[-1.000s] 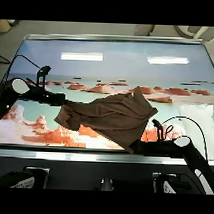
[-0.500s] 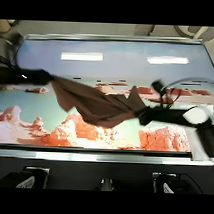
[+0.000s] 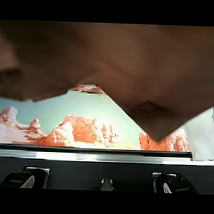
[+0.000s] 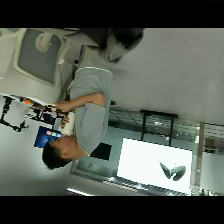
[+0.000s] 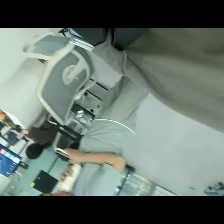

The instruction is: Fold the shirts.

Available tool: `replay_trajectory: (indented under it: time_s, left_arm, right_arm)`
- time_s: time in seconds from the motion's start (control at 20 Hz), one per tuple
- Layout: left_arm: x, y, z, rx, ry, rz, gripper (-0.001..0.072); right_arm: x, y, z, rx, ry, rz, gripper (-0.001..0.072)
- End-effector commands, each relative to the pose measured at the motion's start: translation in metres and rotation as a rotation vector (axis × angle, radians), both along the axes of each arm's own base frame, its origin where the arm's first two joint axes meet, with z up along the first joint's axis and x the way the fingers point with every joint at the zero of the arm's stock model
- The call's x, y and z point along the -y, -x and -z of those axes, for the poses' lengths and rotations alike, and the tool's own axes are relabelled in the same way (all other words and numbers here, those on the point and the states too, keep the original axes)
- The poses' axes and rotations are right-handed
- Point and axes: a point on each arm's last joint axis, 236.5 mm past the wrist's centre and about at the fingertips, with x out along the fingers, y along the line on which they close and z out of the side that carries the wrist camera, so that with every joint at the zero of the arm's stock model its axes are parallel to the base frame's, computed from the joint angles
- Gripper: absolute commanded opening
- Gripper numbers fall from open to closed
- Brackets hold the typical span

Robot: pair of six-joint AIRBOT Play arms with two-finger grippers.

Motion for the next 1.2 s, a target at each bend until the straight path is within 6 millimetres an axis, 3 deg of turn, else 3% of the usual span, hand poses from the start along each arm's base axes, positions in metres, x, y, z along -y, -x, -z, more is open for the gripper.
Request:
replay_trajectory:
  time_s: [0.0, 0.1, 0.2, 0.35, 0.45, 0.55, 0.65, 0.8, 0.9, 0.95, 1.0, 1.05, 1.1, 1.15]
  left_arm:
    - [-0.039, 0.007, 0.021, -0.09, -0.056, -0.176, 0.0031]
    - [-0.05, -0.023, 0.059, -0.232, -0.169, -0.228, 0.0031]
    - [-0.051, -0.069, 0.117, -0.42, -0.23, -0.221, 0.0032]
    - [-0.05, -0.147, 0.249, -0.749, -0.275, -0.184, 0.0032]
    - [-0.049, -0.189, 0.342, -0.898, -0.287, -0.168, 0.0032]
    - [-0.049, -0.213, 0.415, -1.032, -0.265, -0.165, 0.0033]
    - [-0.047, -0.228, 0.464, -1.143, -0.248, -0.16, 0.0033]
    - [-0.03, -0.239, 0.516, -1.257, -0.185, -0.102, 0.0034]
    - [-0.013, -0.239, 0.54, -1.322, -0.114, -0.048, 0.0066]
    - [-0.009, -0.236, 0.546, -1.35, -0.097, -0.033, 0.031]
    - [-0.013, -0.229, 0.549, -1.386, -0.106, -0.033, 0.0643]
    - [-0.023, -0.215, 0.55, -1.44, -0.156, -0.022, 0.0659]
    - [-0.037, -0.197, 0.551, -1.497, -0.225, 0.007, 0.0576]
    - [-0.054, -0.171, 0.554, -1.582, -0.272, 0.028, 0.0417]
  right_arm:
    - [0.018, -0.007, 0.02, -0.113, 0.004, 0.082, 0.0021]
    - [0.015, -0.042, 0.067, -0.319, 0.016, 0.089, 0.0021]
    - [0.008, -0.084, 0.132, -0.584, 0.033, 0.089, 0.0022]
    - [-0.007, -0.163, 0.248, -0.899, 0.089, 0.064, 0.0023]
    - [-0.017, -0.222, 0.318, -0.956, 0.04, 0.077, 0.0023]
    - [-0.03, -0.271, 0.368, -0.966, -0.061, 0.091, 0.0024]
    - [-0.048, -0.299, 0.402, -0.978, -0.182, 0.078, 0.0023]
    - [-0.078, -0.313, 0.441, -1.041, -0.335, 0.026, 0.0023]
    - [-0.087, -0.316, 0.462, -1.083, -0.369, 0.015, 0.0041]
    - [-0.085, -0.314, 0.464, -1.094, -0.368, 0.02, 0.0258]
    - [-0.076, -0.311, 0.461, -1.106, -0.345, 0.019, 0.0501]
    - [-0.062, -0.304, 0.457, -1.134, -0.279, 0.001, 0.0529]
    - [-0.039, -0.29, 0.457, -1.191, -0.215, -0.01, 0.0527]
    - [-0.016, -0.273, 0.461, -1.257, -0.166, -0.037, 0.051]
